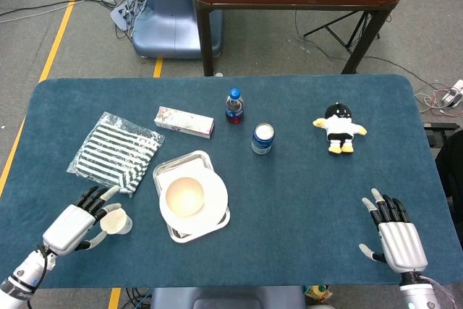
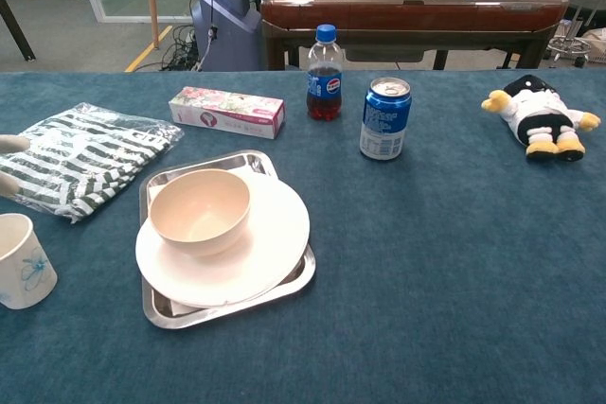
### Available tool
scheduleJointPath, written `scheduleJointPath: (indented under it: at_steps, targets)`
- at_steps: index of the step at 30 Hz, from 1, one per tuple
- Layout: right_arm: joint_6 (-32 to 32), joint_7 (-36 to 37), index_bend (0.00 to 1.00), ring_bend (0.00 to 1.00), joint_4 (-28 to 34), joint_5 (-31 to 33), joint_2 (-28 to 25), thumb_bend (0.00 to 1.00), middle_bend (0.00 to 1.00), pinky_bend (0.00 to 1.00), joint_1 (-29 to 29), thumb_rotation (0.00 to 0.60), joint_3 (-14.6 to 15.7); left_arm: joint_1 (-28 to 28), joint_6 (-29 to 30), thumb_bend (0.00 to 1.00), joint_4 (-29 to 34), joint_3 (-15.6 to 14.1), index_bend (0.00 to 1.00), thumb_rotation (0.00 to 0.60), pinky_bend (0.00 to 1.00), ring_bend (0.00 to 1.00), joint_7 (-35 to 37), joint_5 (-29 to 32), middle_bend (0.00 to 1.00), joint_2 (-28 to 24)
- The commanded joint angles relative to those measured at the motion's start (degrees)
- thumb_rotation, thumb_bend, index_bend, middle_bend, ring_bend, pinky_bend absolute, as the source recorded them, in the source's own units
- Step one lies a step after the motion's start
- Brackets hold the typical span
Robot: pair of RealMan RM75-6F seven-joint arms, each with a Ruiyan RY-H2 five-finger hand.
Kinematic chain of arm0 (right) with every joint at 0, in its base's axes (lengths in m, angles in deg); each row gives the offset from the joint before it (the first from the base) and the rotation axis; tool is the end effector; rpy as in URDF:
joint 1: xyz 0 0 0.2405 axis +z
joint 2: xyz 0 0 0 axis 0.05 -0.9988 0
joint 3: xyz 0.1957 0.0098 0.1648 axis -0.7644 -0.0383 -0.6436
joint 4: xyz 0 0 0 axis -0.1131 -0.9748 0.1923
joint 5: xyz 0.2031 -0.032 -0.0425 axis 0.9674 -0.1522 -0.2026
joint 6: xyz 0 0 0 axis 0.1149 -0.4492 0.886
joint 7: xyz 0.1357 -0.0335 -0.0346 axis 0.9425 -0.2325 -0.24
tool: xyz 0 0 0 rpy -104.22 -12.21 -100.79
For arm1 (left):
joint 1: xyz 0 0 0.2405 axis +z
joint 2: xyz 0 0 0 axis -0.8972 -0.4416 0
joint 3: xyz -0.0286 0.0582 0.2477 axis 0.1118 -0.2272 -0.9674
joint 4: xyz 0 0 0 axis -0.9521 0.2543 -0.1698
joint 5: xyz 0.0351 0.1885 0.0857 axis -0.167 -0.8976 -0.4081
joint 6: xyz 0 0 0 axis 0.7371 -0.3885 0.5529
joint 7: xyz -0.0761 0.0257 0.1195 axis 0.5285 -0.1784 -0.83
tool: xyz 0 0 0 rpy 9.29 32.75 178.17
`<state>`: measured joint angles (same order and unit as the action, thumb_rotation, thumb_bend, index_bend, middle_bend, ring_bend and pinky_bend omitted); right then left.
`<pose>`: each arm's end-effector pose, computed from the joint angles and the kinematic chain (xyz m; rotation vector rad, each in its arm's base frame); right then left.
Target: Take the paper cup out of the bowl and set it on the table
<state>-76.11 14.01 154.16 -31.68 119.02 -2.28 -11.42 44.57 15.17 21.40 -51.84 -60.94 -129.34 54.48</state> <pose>-0.2912 -0.1322 0.0988 1.5257 -0.9546 0.6367 -0.3020 0.2083 0.1040 -1.9765 -0.7489 -0.9215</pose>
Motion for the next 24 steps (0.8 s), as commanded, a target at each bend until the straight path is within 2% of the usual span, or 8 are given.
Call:
scheduleJointPath:
  at_steps: [1, 9, 12, 19, 24]
  targets:
    - [0.0, 0.0, 0.0, 0.0, 0.0, -0.1, 0.0, 0.22, 0.0, 0.0, 0.0, 0.6, 0.0, 1.1, 1.8, 0.32, 1.8, 0.0, 0.2, 0.6, 0.0, 0.0, -1.4, -0.1, 0.0, -1.8]
    - [-0.4, 0.3, 0.0, 0.0, 0.1, -0.8, -0.3, 0.22, 0.0, 0.0, -0.2, 0.6, 0.2, 3.3, 5.9, 0.32, 5.4, 0.9, 0.2, 0.6, 0.0, 0.0, 0.6, 0.9, 0.0, -5.5]
    - [-0.5, 0.5, 0.0, 0.0, 0.1, -0.9, -0.4, 0.22, 0.0, 0.0, -0.3, 0.6, 0.2, 3.7, 5.1, 0.32, 7.4, 1.2, 0.19, 0.6, 0.0, 0.0, 3.5, 2.9, 0.0, -7.0]
    - [0.2, 1.7, 0.0, 0.0, -0.2, -0.7, -1.1, 0.22, 0.0, 0.0, -0.1, 0.6, 0.2, 4.8, 3.9, 0.32, 10.5, 4.3, 0.02, 0.6, 0.0, 0.0, 2.2, 9.0, 0.0, -6.6]
    - [0.1, 2.5, 0.0, 0.0, -0.3, -1.0, -1.5, 0.22, 0.0, 0.0, -0.1, 0.6, 0.3, 5.4, 2.4, 0.32, 14.0, 6.4, 0.0, 0.6, 0.0, 0.0, -0.3, 13.3, 0.0, -6.6]
